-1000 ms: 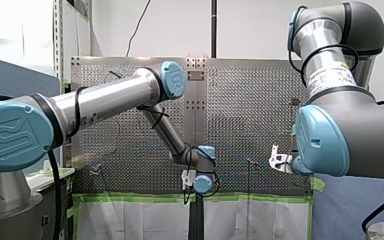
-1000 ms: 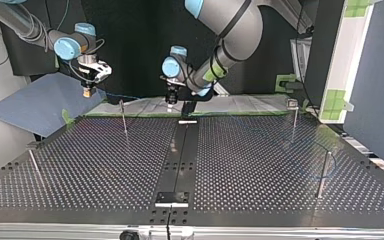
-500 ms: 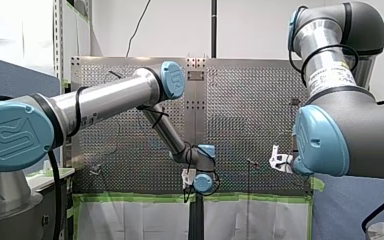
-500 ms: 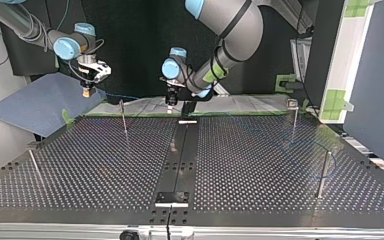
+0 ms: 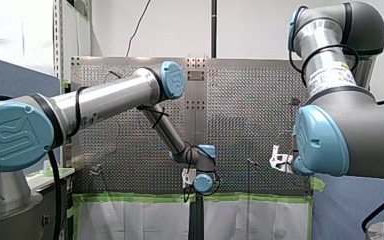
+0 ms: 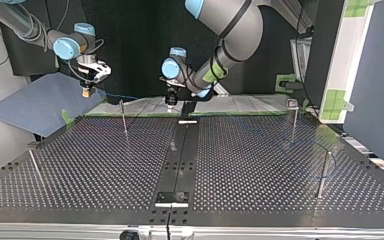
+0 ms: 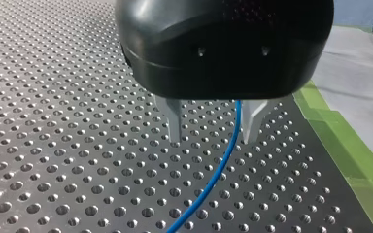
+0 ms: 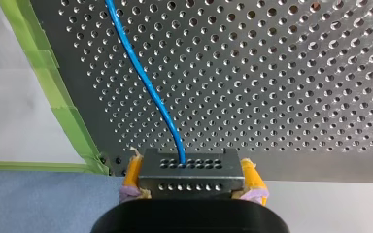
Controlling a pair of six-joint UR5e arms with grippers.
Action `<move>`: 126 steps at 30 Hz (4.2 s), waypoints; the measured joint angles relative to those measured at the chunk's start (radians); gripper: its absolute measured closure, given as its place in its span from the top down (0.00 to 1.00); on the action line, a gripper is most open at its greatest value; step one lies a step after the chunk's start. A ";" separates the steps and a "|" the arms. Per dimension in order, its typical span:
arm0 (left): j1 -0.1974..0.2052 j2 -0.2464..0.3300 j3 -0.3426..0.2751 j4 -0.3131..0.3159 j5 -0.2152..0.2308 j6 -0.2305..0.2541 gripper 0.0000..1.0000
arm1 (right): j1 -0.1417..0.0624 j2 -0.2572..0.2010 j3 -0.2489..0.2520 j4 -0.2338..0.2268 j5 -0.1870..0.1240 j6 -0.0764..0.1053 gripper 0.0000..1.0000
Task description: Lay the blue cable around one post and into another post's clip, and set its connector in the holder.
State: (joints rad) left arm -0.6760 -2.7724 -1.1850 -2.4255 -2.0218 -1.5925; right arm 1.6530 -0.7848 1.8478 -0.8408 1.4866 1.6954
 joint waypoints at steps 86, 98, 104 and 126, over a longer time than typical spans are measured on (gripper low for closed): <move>-0.141 0.119 -0.116 0.083 0.014 0.088 0.01 | -0.055 -0.072 0.012 0.021 0.024 0.002 0.02; -0.135 0.075 -0.013 0.004 0.046 0.011 0.01 | -0.072 -0.072 0.010 -0.034 0.003 0.028 0.02; -0.120 0.069 0.030 -0.023 0.053 -0.016 0.01 | -0.076 -0.072 0.000 -0.038 -0.005 0.034 0.02; -0.094 0.023 0.068 -0.084 0.075 -0.027 0.01 | -0.079 -0.068 -0.035 0.005 -0.023 0.036 0.02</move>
State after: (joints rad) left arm -0.7701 -2.7495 -1.1168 -2.5098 -1.9471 -1.6192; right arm 1.5742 -0.8523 1.8130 -0.8362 1.4631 1.7312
